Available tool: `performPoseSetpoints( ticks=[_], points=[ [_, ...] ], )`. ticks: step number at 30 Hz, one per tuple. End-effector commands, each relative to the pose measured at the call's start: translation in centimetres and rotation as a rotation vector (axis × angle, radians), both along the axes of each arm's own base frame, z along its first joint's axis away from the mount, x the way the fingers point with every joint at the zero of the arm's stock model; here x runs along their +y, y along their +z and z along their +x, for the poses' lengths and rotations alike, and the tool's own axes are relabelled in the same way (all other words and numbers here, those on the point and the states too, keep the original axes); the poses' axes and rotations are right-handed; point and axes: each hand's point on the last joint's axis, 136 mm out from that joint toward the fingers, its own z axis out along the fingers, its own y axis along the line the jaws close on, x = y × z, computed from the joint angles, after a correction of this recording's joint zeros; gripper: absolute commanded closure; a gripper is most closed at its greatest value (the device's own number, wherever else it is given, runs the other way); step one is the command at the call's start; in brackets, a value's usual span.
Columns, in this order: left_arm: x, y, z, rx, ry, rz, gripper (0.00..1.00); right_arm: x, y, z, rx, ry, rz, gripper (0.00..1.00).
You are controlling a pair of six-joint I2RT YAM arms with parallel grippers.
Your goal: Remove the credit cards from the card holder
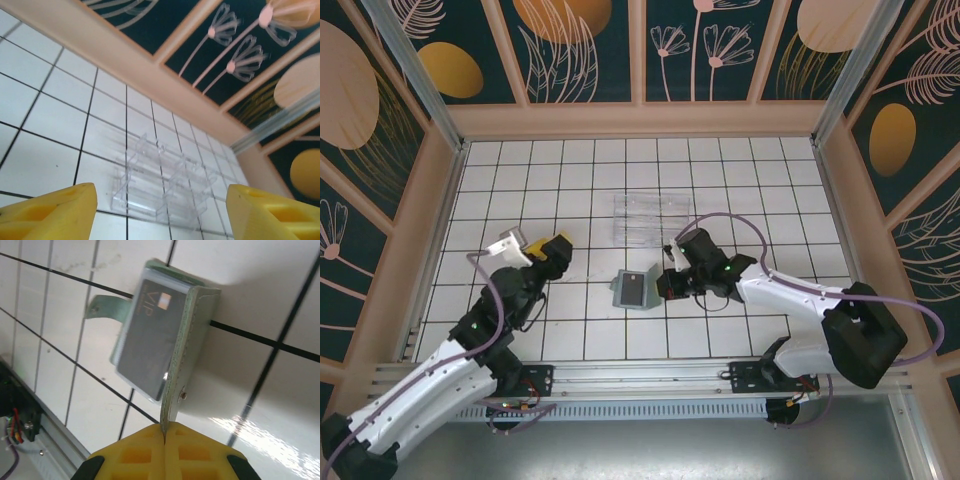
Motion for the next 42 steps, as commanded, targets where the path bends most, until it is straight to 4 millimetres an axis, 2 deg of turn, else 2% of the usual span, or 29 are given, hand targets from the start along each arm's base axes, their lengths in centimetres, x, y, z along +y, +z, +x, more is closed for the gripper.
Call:
performPoseSetpoints(
  ticks=[1,5,8,9,11,14,15,19,22,24,26,28,31,34,37,42],
  points=[
    [-3.1,0.6,0.3,0.024,-0.144,0.086,0.33,-1.8,-1.0,-0.7,0.020,-0.001,-0.058,1.00],
    [-7.3,-0.8,0.9,0.112,-0.320,0.174,0.39,-3.4,-1.5,-0.9,0.028,-0.027,-0.100,1.00],
    [-10.6,-1.8,0.8,0.169,-0.472,0.185,0.43,-5.1,-1.9,-0.3,0.018,-0.102,-0.152,1.00],
    [-11.6,-2.0,0.6,0.179,-0.515,0.174,0.44,-5.7,-1.9,0.0,0.012,-0.129,-0.167,0.97],
    [-13.3,-2.3,0.3,0.206,-0.584,0.143,0.45,-7.2,-1.9,0.8,-0.004,-0.206,-0.219,0.89],
    [-15.2,-3.0,-0.1,0.248,-0.631,0.152,0.46,-8.8,-1.5,1.8,-0.041,-0.288,-0.291,0.61],
    [-15.7,-3.3,-0.1,0.263,-0.634,0.163,0.48,-9.3,-1.2,2.2,-0.053,-0.319,-0.310,0.56],
    [-17.7,-4.6,-0.1,0.329,-0.650,0.203,0.50,-10.0,1.0,3.6,-0.098,-0.422,-0.311,0.48],
    [-19.3,-5.3,-0.1,0.367,-0.660,0.204,0.52,-10.2,3.0,4.5,-0.131,-0.485,-0.280,0.47],
    [-20.4,-6.0,-0.2,0.403,-0.686,0.188,0.55,-9.6,4.1,4.8,-0.139,-0.491,-0.217,0.47],
    [-22.0,-6.7,-0.5,0.430,-0.732,0.163,0.64,-8.6,5.2,4.9,-0.123,-0.498,-0.125,0.48],
    [-23.0,-7.8,-0.6,0.470,-0.732,0.162,0.67,-7.4,5.7,4.7,-0.083,-0.479,-0.020,0.49],
    [-23.8,-9.8,-0.7,0.523,-0.713,0.159,0.73,-6.4,5.8,4.4,-0.010,-0.487,0.099,0.55],
    [-24.2,-11.9,-0.6,0.595,-0.680,0.161,0.85,-5.0,5.3,4.0,0.079,-0.472,0.208,0.64],
    [-24.0,-13.7,-0.3,0.649,-0.636,0.173,0.90,-4.1,4.5,4.0,0.139,-0.468,0.252,0.71],
    [-23.0,-15.4,0.2,0.687,-0.563,0.206,0.92,-2.7,3.7,4.6,0.202,-0.464,0.301,0.73]
  ],
)
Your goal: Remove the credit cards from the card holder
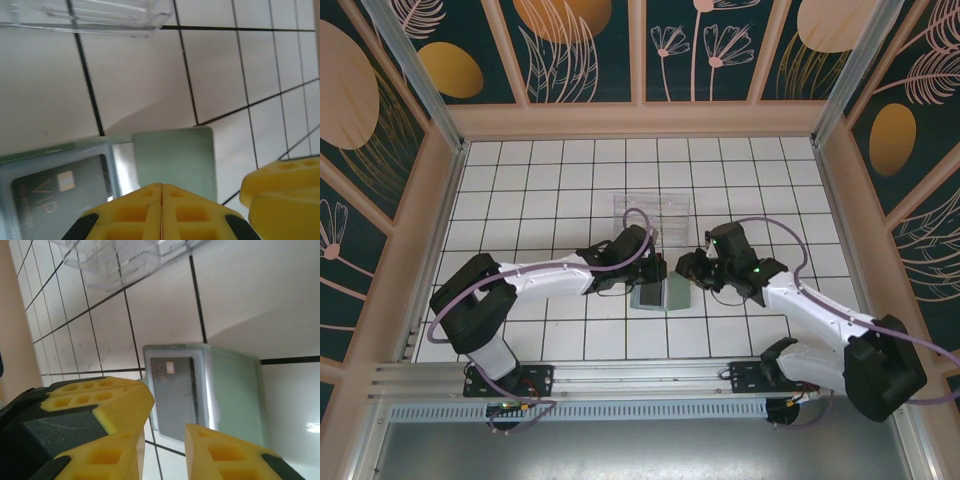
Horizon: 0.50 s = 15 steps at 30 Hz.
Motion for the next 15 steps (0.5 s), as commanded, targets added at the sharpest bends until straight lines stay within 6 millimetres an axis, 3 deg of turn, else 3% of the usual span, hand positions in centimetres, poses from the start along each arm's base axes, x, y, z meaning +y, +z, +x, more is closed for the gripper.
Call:
performPoseSetpoints(
  ticks=[1,5,15],
  points=[
    [0.1,-0.3,0.8,0.007,0.058,0.024,0.93,2.1,1.0,0.7,0.017,0.011,0.129,0.73],
    [0.5,-1.4,0.5,0.024,0.051,0.056,0.93,2.3,-1.6,0.4,0.081,0.020,0.109,0.76],
    [4.5,-3.4,-0.2,0.004,0.093,0.188,0.93,0.5,-6.8,-1.1,0.168,0.001,0.031,0.78]
  ],
)
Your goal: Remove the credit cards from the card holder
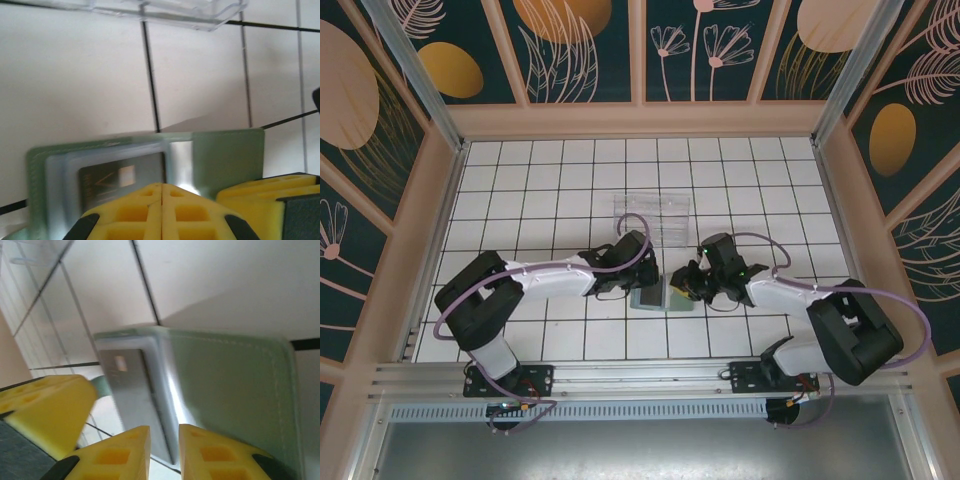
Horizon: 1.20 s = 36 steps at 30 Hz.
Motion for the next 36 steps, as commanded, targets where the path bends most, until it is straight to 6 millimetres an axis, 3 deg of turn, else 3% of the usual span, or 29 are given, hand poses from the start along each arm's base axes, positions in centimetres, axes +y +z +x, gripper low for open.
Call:
performPoseSetpoints(
  ticks=[1,11,19,25,29,33,36],
  points=[
    [2.3,-0.5,-0.4,-0.011,0.018,0.081,0.93,-0.5,-0.8,0.1,0.003,-0.006,-0.009,0.78],
    [6.6,-1.7,-0.1,-0.025,0.081,0.208,0.95,-1.7,-2.3,-0.6,0.024,0.003,-0.068,0.81],
    [8.8,-4.2,-1.3,0.029,0.108,0.254,0.97,-2.1,-3.0,-0.9,0.029,0.002,-0.086,0.85],
    [9.1,-5.6,-2.6,0.084,0.086,0.250,0.99,-2.2,-3.0,-0.7,0.017,0.016,-0.110,0.85],
    [8.6,-3.7,-2.1,0.053,0.082,0.228,0.98,-1.9,-2.1,-0.1,-0.021,0.056,-0.119,0.84],
    [7.6,0.2,-0.3,-0.032,0.087,0.196,0.97,-1.3,-0.1,0.8,-0.093,0.081,-0.107,0.80],
    [5.7,2.9,0.6,-0.063,0.064,0.124,0.94,-0.7,1.5,1.4,-0.139,0.094,-0.073,0.77]
  ],
)
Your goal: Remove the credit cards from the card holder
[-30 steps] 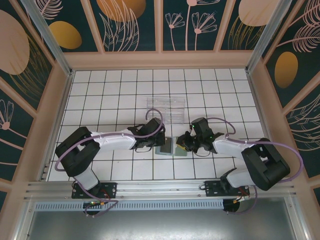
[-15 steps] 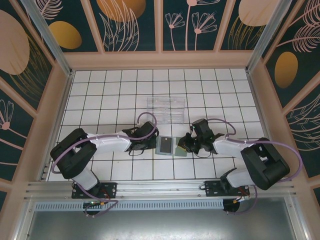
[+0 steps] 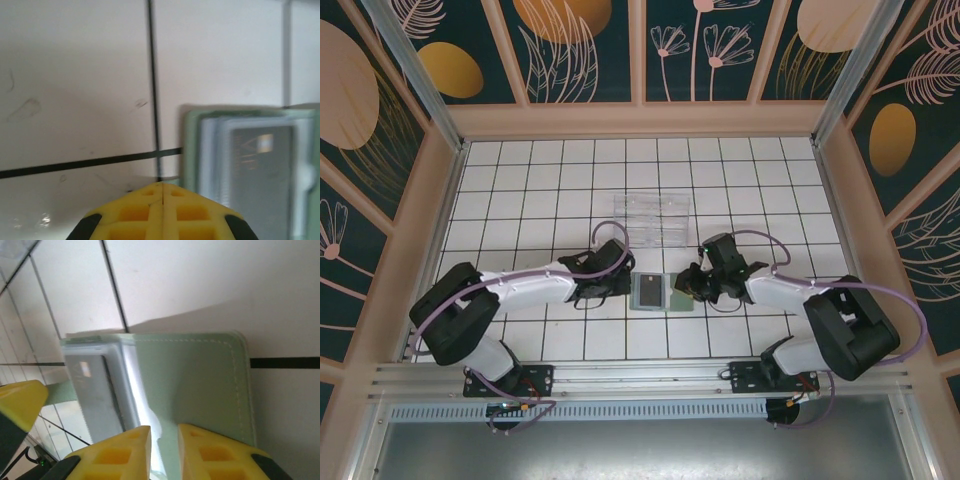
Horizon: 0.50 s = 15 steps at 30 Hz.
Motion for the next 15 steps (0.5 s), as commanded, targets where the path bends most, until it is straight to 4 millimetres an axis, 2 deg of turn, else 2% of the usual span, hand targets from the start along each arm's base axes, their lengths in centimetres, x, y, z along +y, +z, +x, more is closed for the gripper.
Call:
performPoseSetpoints(
  ticks=[1,5,6,8,12,15],
  points=[
    [-1.9,4.0,1.3,-0.056,-0.029,-0.075,0.92,0.5,2.5,1.1,-0.085,0.028,0.023,0.77],
    [-3.6,5.2,1.8,-0.046,-0.059,-0.110,0.73,1.1,3.7,1.6,-0.109,0.032,0.058,0.76],
    [-3.8,4.7,1.5,-0.027,-0.065,-0.103,0.71,1.3,4.0,1.7,-0.110,0.032,0.067,0.76],
    [-5.0,5.6,2.0,-0.029,-0.067,-0.132,0.65,1.6,4.5,2.0,-0.110,0.026,0.084,0.77],
    [-7.0,5.7,1.7,-0.017,-0.083,-0.148,0.62,2.1,5.0,2.1,-0.112,0.016,0.091,0.77],
    [-6.6,3.8,1.6,0.004,-0.058,-0.079,0.62,1.9,4.4,2.1,-0.104,0.002,0.073,0.78]
  ],
)
